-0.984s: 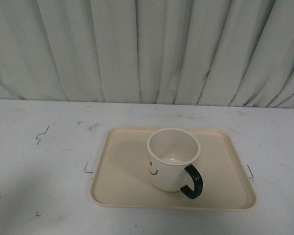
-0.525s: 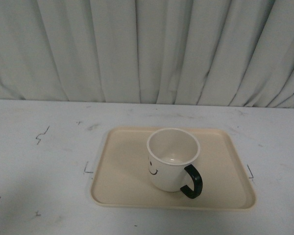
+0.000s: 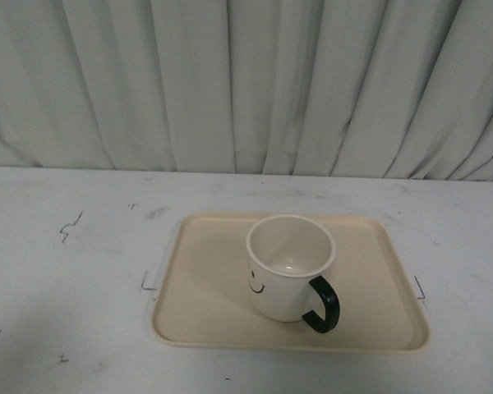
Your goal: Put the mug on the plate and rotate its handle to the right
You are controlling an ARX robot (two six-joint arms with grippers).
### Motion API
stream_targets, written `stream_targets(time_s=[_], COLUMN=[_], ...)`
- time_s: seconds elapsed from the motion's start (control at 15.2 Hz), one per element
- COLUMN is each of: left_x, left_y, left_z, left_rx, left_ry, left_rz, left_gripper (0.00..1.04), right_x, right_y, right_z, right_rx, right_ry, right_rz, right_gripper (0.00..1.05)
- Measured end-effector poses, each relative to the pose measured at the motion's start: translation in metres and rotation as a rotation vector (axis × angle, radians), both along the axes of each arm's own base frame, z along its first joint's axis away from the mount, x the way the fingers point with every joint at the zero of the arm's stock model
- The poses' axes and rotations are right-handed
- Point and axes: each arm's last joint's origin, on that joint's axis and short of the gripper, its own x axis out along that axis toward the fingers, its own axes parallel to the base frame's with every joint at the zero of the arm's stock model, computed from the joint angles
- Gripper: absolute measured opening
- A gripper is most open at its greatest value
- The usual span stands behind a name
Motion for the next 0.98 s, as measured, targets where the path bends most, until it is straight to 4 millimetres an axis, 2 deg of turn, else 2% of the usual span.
stream_targets(time_s=[0.26,0.33,0.39,0.46,0.66,0.72,0.79,0.92,0.98], left_x=[-0.005,-0.012,-0.014,-0.014,-0.014,-0.014,-0.014,-0.014,-0.014], left_y=[0.0,0.0,0.0,0.0,0.0,0.0,0.0,0.0,0.0], left_z=[-0.001,-0.007,-0.001,-0.004,-0.004,-0.004,-0.004,-0.004,-0.004], left_rx=[0.0,0.0,0.0,0.0,0.0,0.0,0.0,0.0,0.0], left_ry=[0.013,0.054,-0.011,0.01,0.01,0.01,0.01,0.01,0.01], left_rz=[0.0,-0.003,-0.001,0.0,0.0,0.0,0.0,0.0,0.0], left_gripper=[0.02,0.02,0.02,0.02,0.44,0.55,0.67,0.92,1.0], right_x=[0.0,0.0,0.0,0.0,0.0,0.0,0.008,0.039,0.06], right_y=[0.0,0.0,0.0,0.0,0.0,0.0,0.003,0.006,0.008], right_z=[0.0,0.0,0.0,0.0,0.0,-0.002,0.0,0.032,0.046], right_rx=[0.0,0.0,0.0,0.0,0.0,0.002,-0.005,-0.001,0.003], right_ry=[0.0,0.0,0.001,-0.001,0.0,0.084,0.235,0.292,0.364], right_rz=[0.0,0.0,0.0,0.0,0.0,-0.023,-0.042,0.006,0.059], right_gripper=[0.98,0.98,0.98,0.98,0.98,0.98,0.98,0.98,0.98])
